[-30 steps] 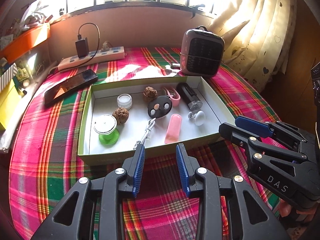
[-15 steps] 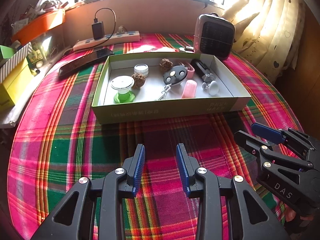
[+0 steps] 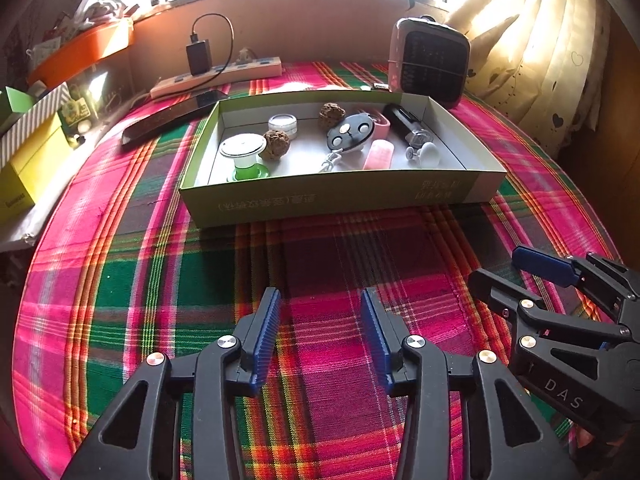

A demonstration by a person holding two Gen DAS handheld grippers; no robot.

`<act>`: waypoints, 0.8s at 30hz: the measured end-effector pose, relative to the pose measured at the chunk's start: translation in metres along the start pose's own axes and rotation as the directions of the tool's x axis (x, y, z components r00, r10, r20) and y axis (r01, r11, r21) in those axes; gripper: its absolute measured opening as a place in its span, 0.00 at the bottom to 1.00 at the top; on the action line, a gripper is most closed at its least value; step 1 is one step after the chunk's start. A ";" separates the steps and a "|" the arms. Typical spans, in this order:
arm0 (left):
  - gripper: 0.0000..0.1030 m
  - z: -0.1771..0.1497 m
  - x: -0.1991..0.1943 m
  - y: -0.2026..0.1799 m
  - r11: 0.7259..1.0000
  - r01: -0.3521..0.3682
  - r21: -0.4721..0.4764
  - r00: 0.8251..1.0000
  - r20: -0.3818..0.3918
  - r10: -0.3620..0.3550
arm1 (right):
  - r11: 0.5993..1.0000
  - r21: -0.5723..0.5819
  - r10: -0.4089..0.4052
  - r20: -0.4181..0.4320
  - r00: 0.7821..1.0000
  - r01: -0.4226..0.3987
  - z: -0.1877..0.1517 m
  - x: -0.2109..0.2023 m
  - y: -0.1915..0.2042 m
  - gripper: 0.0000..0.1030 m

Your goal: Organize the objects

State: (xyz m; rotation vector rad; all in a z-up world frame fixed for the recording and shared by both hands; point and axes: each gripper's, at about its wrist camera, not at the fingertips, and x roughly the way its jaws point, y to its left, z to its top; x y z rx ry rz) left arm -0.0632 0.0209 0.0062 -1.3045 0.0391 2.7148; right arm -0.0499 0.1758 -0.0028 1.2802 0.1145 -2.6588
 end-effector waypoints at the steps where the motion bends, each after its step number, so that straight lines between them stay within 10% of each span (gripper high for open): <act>1: 0.42 0.000 0.000 -0.001 1.000 -0.002 0.004 1.000 0.003 0.002 | 1.000 -0.004 -0.007 0.001 1.000 0.007 0.000 0.000 0.001 0.51; 24: 0.44 -0.001 0.000 -0.005 1.000 -0.023 0.021 1.000 0.009 0.023 | 1.000 -0.006 -0.006 -0.002 1.000 0.006 0.001 0.002 -0.001 0.56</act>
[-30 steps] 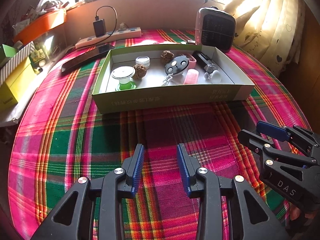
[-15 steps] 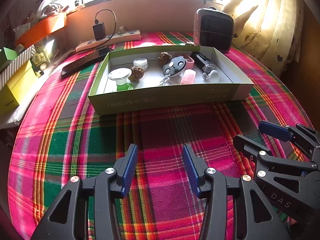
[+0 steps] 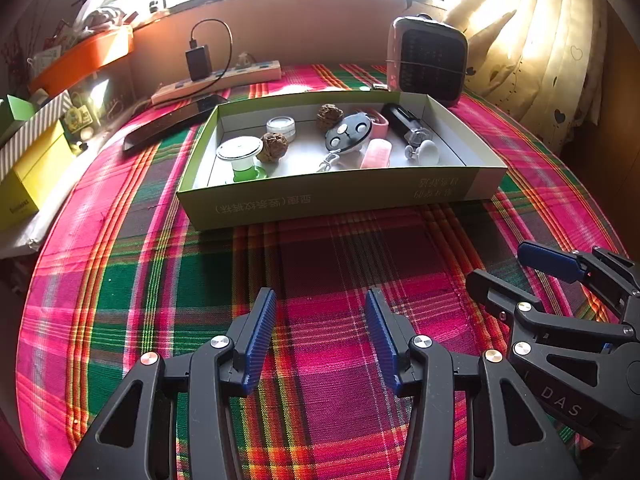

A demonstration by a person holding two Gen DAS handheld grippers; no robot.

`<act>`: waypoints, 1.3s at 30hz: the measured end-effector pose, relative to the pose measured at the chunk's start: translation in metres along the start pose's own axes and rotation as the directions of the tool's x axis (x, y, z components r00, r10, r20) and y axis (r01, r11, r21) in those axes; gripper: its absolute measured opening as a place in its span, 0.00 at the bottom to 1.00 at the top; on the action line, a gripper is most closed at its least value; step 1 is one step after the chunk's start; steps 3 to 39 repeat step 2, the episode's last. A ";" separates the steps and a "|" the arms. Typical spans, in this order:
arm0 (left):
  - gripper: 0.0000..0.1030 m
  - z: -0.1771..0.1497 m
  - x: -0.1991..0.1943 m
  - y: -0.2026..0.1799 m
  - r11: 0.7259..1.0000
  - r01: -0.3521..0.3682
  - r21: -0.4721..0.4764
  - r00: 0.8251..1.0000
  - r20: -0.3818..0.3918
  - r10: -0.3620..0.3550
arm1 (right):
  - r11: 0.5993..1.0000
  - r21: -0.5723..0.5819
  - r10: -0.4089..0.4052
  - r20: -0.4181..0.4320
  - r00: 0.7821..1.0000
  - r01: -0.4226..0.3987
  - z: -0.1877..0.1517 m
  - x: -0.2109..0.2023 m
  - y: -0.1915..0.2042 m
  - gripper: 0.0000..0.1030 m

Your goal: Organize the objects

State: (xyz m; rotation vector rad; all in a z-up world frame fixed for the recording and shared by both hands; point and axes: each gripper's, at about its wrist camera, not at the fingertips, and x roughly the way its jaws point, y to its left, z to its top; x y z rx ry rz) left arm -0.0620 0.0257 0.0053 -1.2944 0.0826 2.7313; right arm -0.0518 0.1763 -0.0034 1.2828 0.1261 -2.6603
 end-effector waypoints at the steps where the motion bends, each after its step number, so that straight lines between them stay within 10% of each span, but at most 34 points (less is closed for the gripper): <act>1: 0.44 0.000 0.000 0.000 1.000 0.000 0.000 1.000 0.000 0.000 | 1.000 0.000 0.000 0.000 1.000 0.000 0.000 0.000 0.000 0.56; 39: 0.44 0.000 0.000 0.000 1.000 0.000 -0.001 1.000 0.000 0.000 | 1.000 0.000 0.000 0.000 1.000 0.000 0.000 0.000 0.000 0.56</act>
